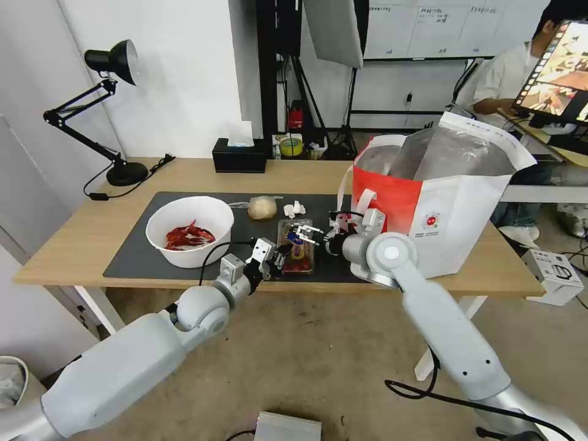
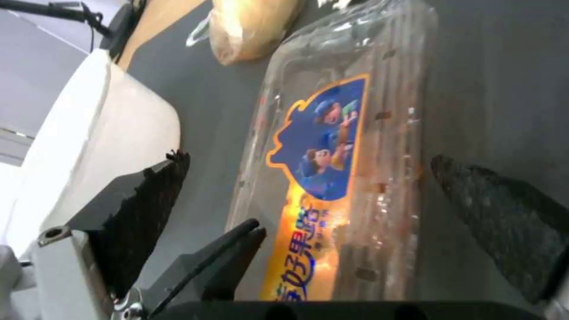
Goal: Pick up the trash from the table and place it into the takeout bag.
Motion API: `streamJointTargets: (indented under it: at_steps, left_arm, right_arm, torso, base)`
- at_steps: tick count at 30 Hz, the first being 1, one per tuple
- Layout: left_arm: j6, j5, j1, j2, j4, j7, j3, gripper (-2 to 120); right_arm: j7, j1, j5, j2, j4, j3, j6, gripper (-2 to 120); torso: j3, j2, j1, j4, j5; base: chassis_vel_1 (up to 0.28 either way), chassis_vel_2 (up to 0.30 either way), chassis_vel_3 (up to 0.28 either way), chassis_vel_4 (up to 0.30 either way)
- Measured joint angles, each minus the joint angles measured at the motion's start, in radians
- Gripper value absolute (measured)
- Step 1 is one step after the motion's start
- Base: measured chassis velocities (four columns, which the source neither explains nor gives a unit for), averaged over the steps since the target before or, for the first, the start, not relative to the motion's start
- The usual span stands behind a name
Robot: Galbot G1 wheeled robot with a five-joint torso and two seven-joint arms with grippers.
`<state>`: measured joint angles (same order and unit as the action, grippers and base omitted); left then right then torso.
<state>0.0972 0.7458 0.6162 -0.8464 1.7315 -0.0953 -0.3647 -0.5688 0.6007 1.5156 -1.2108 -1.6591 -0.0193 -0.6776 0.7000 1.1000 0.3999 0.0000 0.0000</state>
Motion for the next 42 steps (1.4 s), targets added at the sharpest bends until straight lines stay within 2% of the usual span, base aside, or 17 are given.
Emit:
streamJointTargets:
  at_steps: [30,34,37,42]
  left_arm:
    - [-0.018,0.0,0.011,-0.005,0.007,0.0,0.008,0]
    - [-0.019,0.001,0.011,-0.007,0.008,0.001,0.01,0]
    - [-0.021,0.004,0.009,-0.008,0.008,0.001,0.013,0]
    - [-0.028,0.004,0.008,-0.007,0.009,0.002,0.004,0]
  right_arm:
    - [-0.005,-0.043,-0.014,-0.041,0.062,0.04,-0.028,100]
    - [-0.009,-0.044,-0.006,-0.041,0.063,0.039,-0.04,97]
    - [-0.011,-0.05,0.005,-0.035,0.065,0.038,-0.043,88]
    - [-0.015,-0.058,0.006,-0.035,0.073,0.04,-0.044,84]
  torso:
    - [0.0,0.0,0.0,0.0,0.0]
    - [0.0,0.0,0.0,0.0,0.0]
    - [0.0,0.0,0.0,0.0,0.0]
    - [0.0,0.0,0.0,0.0,0.0]
  base:
    - [0.0,0.0,0.0,0.0]
    - [0.0,0.0,0.0,0.0]
    - [0.0,0.0,0.0,0.0]
    - [0.0,0.0,0.0,0.0]
